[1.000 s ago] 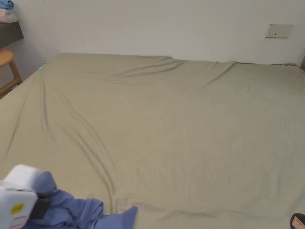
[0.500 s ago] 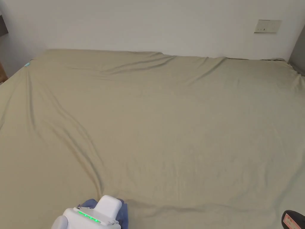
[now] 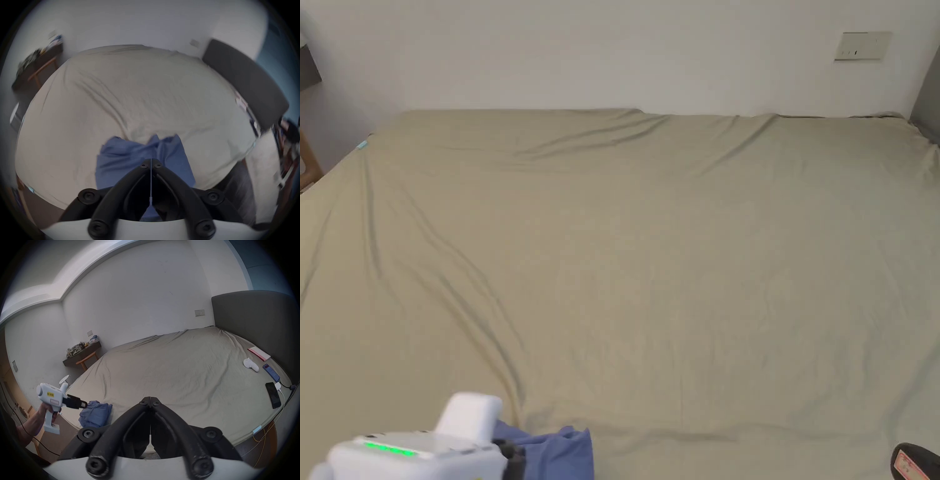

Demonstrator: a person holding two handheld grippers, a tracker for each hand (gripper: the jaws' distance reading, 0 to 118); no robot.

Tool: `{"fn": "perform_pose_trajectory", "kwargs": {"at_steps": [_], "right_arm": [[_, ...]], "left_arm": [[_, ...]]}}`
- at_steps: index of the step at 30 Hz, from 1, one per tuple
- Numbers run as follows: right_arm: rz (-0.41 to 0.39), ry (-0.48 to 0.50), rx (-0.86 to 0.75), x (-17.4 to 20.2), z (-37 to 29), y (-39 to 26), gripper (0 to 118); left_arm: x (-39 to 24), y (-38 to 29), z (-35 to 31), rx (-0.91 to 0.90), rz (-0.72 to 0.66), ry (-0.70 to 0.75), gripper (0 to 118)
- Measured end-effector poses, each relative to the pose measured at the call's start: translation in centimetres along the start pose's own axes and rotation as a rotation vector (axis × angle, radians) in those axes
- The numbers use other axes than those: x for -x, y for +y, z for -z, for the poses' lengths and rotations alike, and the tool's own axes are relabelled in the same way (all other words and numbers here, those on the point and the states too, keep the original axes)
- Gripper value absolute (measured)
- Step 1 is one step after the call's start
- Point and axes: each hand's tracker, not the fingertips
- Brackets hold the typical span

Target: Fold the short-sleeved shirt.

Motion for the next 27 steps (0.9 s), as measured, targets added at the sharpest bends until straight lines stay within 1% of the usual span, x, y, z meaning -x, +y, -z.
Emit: {"fn": "perform_pose_trajectory", "kwargs": {"at_steps": [3, 4, 6, 7, 10, 11, 12, 15, 17, 18, 19, 20, 21, 22, 23, 25, 27], "right_arm": [[0.016, 0.007, 0.005, 0.0, 0.1, -0.4, 0], [0.017, 0.008, 0.009, 0.2, 0.1, -0.4, 0], [0.010, 0.005, 0.015, 0.4, 0.0, -0.5, 0], [0.006, 0.004, 0.017, 0.4, 0.0, -0.5, 0], [0.008, 0.002, 0.022, 0.1, -0.1, -0.7, 0], [0.009, 0.002, 0.023, 0.0, -0.2, -0.7, 0], [0.011, -0.001, 0.025, -0.1, -0.1, -0.8, 0], [0.016, 0.004, 0.029, 0.0, 0.2, -0.7, 0], [0.010, 0.014, 0.035, 0.5, 0.7, -0.5, 0], [-0.003, 0.021, 0.035, 1.0, 0.9, -0.3, 0], [-0.014, 0.030, 0.035, 1.5, 1.2, -0.1, 0], [-0.023, 0.043, 0.037, 2.1, 1.7, 0.1, 0], [-0.037, 0.064, 0.043, 2.8, 2.2, 0.3, 0], [-0.050, 0.080, 0.052, 3.5, 2.9, 0.4, 0], [-0.059, 0.092, 0.067, 4.4, 3.6, 0.5, 0], [-0.065, 0.129, 0.161, 6.7, 6.4, 0.1, 0], [-0.079, 0.203, 0.233, 8.9, 9.8, -1.5, 0]], "left_arm": [[-2.8, -1.1, 3.0, 0.093, -0.061, -0.155, 0], [-3.7, -1.4, 4.4, 0.114, -0.057, -0.166, 0], [-4.9, -1.5, 6.8, 0.130, -0.046, -0.130, 0], [-4.2, -1.9, 9.0, 0.137, -0.052, -0.130, 0], [-4.7, -2.1, 11.4, 0.193, -0.123, -0.193, 0], [-4.9, -2.1, 11.3, 0.189, -0.138, -0.215, 0], [-5.0, -1.9, 11.0, 0.171, -0.126, -0.197, 0], [-4.7, -1.3, 9.8, 0.156, -0.112, -0.222, 0], [-3.5, -0.7, 7.4, 0.076, -0.134, -0.295, 2], [-2.4, -0.4, 5.7, -0.003, -0.177, -0.373, 13], [-0.5, -0.4, 4.4, -0.063, -0.211, -0.426, 48], [0.9, -0.1, 3.2, -0.096, -0.235, -0.467, 75], [2.5, 0.0, 1.9, -0.127, -0.262, -0.486, 90], [4.3, 0.2, 0.7, -0.159, -0.287, -0.479, 93], [5.3, 0.0, -0.7, -0.175, -0.308, -0.456, 93], [9.2, -0.3, -1.7, -0.192, -0.352, -0.378, 93], [12.4, -1.3, -1.3, -0.172, -0.404, -0.323, 93]]}}
